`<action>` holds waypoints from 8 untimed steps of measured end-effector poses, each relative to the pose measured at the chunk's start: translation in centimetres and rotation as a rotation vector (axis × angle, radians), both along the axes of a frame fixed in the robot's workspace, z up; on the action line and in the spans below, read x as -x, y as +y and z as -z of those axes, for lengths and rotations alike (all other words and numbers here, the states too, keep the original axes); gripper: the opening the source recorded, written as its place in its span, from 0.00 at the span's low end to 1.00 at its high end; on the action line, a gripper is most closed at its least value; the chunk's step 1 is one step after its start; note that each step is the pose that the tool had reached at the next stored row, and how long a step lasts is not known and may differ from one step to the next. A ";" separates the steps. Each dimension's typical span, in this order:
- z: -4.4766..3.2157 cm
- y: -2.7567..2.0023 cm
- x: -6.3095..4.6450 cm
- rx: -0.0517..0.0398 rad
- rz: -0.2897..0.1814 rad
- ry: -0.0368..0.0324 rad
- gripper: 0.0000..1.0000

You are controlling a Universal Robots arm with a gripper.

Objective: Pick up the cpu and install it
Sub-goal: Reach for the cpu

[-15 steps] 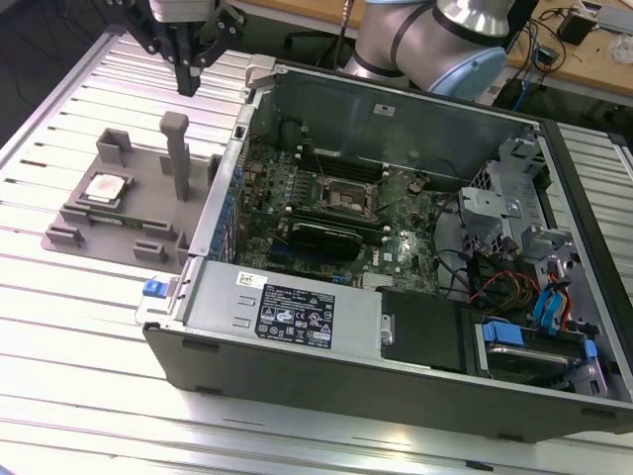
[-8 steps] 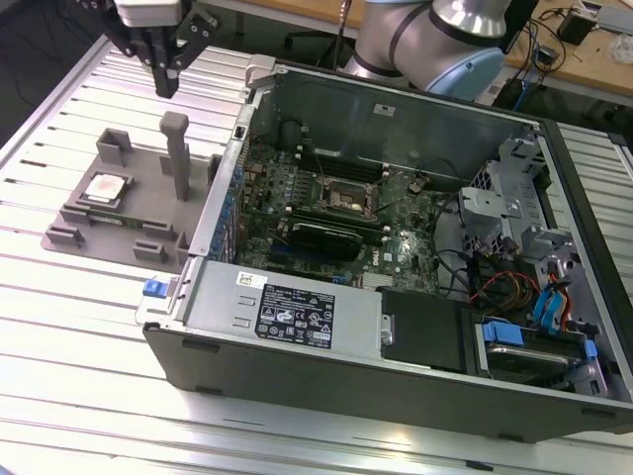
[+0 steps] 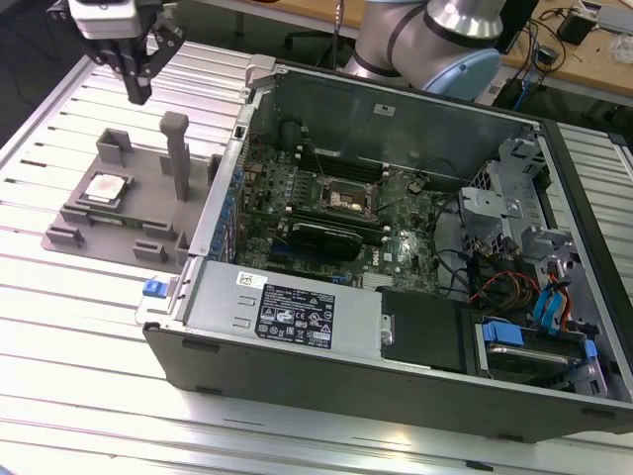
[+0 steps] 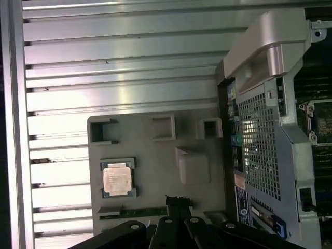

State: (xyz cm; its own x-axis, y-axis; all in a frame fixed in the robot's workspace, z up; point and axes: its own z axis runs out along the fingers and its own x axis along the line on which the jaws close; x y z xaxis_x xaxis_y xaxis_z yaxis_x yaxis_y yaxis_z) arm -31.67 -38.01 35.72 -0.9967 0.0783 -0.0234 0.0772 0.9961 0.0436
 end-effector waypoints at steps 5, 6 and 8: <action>0.94 -0.02 1.7 0.0001 0.000 0.0001 0.11; 1.09 -0.04 1.9 0.0001 0.000 0.0000 0.11; 1.54 -0.10 2.5 0.0000 0.000 0.0000 0.11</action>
State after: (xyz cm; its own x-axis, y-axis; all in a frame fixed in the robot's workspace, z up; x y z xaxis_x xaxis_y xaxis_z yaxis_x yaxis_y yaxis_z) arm -34.17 -38.12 34.18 -0.9967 0.0783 -0.0234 0.0772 0.9961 0.0435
